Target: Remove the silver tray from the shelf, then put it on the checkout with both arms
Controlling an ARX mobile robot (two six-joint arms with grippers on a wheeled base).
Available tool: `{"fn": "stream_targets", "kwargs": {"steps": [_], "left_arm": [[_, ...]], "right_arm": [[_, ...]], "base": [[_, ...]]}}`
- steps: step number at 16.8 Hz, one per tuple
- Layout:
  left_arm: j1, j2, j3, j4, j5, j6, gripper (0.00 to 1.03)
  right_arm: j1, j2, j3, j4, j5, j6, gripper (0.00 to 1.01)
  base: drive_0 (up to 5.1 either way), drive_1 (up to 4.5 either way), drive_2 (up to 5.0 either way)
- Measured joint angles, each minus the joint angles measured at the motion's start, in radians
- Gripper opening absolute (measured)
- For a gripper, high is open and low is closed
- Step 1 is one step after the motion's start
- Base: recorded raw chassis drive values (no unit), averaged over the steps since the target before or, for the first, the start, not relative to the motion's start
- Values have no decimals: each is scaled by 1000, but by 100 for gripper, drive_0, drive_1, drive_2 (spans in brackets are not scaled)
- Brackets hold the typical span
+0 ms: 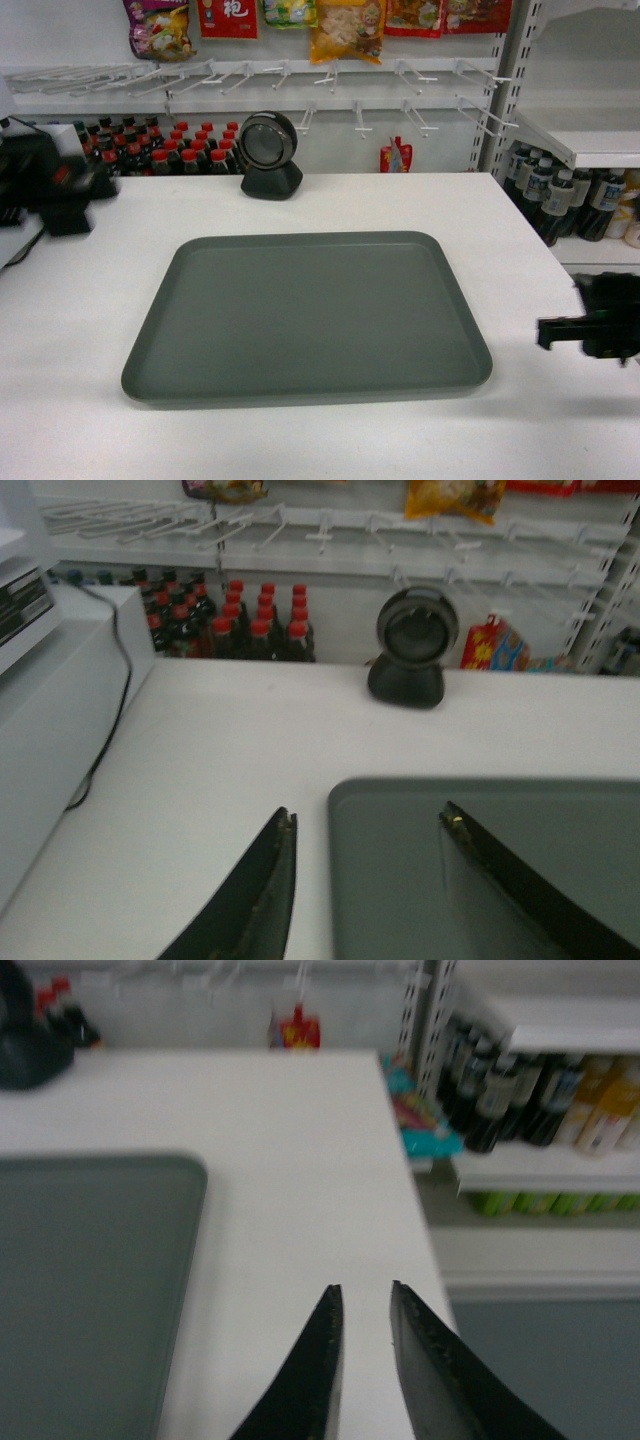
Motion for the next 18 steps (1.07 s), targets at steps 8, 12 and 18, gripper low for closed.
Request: {"fn": "stream_targets", "kwargs": {"steps": [8, 12, 18], "left_arm": [[106, -426, -308, -16, 124, 83, 1], [196, -640, -379, -171, 203, 83, 1], [194, -946, -421, -428, 211, 83, 1]], "right_arm": [[-76, -538, -340, 50, -81, -14, 2], [-143, -787, -431, -112, -130, -14, 2], [-143, -1218, -467, -496, -132, -14, 2]], "base": [[0, 0, 0], [0, 0, 0], [0, 0, 0]]}}
